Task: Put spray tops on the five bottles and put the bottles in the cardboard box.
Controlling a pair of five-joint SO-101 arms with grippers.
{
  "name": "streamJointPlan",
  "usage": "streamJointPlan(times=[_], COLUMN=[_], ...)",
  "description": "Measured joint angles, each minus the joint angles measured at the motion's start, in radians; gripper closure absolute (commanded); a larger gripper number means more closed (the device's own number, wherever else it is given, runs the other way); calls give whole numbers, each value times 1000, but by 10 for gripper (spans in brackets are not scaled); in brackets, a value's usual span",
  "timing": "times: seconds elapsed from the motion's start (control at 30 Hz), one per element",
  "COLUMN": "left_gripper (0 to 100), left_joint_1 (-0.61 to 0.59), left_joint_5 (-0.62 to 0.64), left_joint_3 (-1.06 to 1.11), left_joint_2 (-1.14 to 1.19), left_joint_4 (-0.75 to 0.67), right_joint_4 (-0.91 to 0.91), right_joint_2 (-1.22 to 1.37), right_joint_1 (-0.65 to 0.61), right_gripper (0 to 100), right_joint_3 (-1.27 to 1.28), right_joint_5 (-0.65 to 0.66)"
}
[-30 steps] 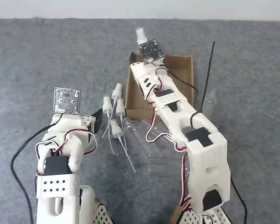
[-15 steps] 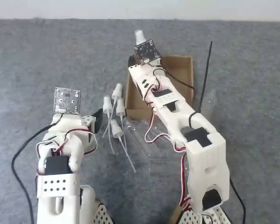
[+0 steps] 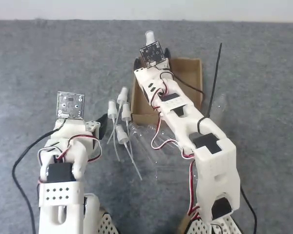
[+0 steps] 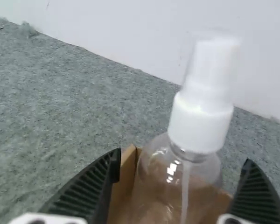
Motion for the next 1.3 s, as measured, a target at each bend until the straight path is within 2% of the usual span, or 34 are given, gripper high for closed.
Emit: streamJointPlan(times=[0.2, 0.63, 0.8, 1.07, 1.2, 1.3], left_gripper=[743, 743, 743, 743, 743, 743], left_joint_1=[0, 0, 0, 0, 0, 0], left_joint_5=[0, 0, 0, 0, 2, 2], left_joint_3=[0, 0, 0, 0, 0, 0], left_joint_2=[0, 0, 0, 0, 0, 0], left_joint_4=[0, 0, 0, 0, 0, 0], right_joint_4=[21, 334, 591, 1123, 1381, 1481], right_joint_2=[-9, -255, -425, -712, -802, -836], right_joint_1=[0, 0, 9, 103, 221, 373], right_gripper=[658, 659, 659, 659, 658, 658], right_joint_3=[-43, -196, -219, -219, -219, -221], right_joint_5=[0, 0, 0, 0, 3, 6])
